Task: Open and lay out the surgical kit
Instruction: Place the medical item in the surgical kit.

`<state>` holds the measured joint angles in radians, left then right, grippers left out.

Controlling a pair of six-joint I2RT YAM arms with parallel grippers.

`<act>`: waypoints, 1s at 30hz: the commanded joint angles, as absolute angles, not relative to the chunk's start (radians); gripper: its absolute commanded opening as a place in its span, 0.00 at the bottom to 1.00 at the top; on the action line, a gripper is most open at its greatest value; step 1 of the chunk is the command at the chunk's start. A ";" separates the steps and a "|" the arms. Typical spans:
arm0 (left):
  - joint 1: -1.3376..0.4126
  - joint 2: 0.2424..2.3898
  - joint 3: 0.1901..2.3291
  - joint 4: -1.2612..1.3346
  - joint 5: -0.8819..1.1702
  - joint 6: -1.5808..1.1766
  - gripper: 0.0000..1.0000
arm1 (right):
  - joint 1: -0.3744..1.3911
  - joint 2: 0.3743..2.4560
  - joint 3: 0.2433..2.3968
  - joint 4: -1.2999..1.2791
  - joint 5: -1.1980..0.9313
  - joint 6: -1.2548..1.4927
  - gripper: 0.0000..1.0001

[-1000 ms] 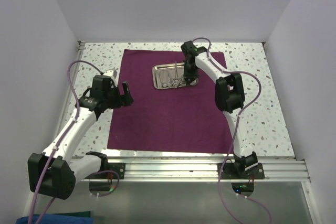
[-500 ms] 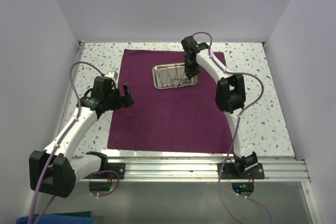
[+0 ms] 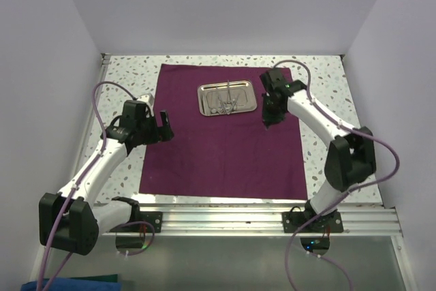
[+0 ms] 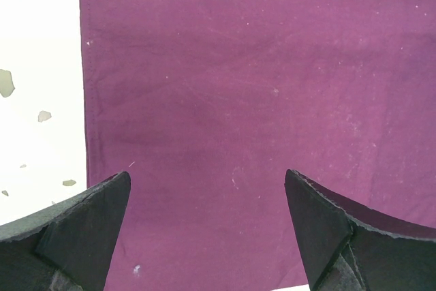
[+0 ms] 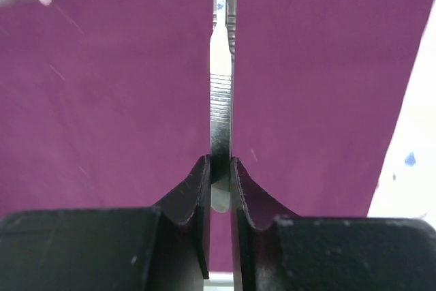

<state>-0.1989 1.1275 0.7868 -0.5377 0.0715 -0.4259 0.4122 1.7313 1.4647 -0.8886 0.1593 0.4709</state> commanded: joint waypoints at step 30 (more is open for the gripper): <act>-0.227 1.103 0.762 -0.486 0.095 -0.411 0.99 | 0.414 1.293 1.195 -0.931 0.190 0.566 0.99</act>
